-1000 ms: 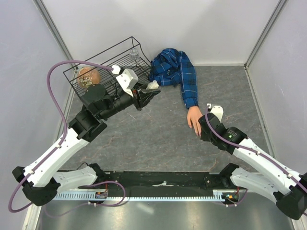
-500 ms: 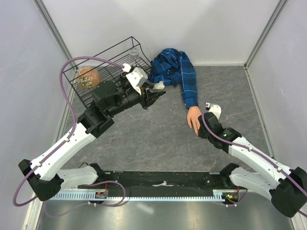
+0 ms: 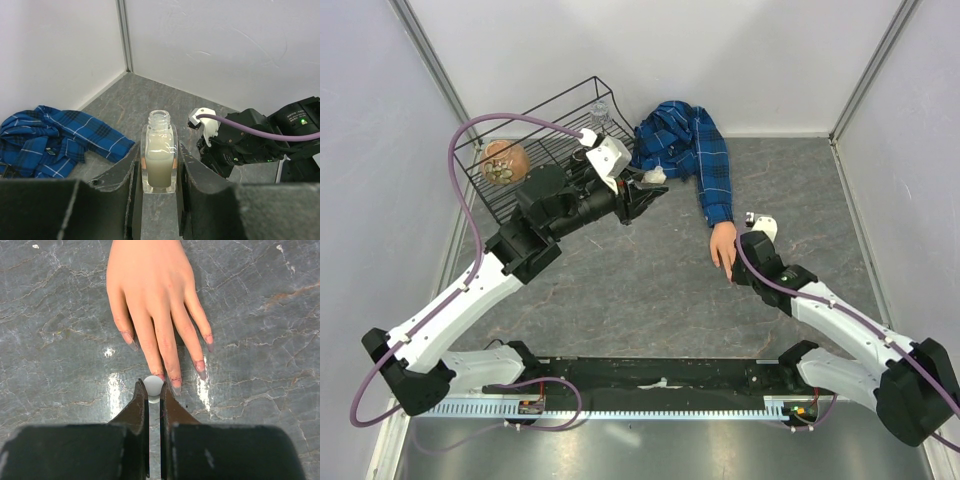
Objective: Paint the nails
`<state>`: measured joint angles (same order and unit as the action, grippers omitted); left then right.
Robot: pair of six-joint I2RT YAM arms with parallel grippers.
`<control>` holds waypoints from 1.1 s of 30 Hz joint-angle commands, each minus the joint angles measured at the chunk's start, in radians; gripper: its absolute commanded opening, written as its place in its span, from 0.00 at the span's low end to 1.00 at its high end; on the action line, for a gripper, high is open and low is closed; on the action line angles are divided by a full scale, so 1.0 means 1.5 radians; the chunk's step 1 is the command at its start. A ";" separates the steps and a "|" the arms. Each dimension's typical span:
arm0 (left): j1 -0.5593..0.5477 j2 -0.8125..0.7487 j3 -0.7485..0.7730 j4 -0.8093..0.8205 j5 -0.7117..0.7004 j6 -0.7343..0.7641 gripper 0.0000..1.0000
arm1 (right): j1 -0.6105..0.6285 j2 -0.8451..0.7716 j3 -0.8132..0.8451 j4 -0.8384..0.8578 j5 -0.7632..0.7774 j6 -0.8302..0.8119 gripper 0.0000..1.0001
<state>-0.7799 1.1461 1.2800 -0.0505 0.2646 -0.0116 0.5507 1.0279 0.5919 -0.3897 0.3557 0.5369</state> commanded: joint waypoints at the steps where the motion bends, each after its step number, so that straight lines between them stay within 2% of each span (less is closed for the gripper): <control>1: 0.001 0.004 0.032 0.031 -0.001 -0.013 0.02 | -0.009 0.015 -0.007 0.051 -0.010 -0.016 0.00; 33: 0.016 0.017 0.037 0.027 0.011 -0.002 0.02 | -0.035 0.076 -0.011 0.103 -0.026 -0.039 0.00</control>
<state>-0.7620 1.1736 1.2972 -0.0505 0.2680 -0.0116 0.5041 1.1309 0.5758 -0.2802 0.3191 0.4919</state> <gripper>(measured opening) 0.327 0.037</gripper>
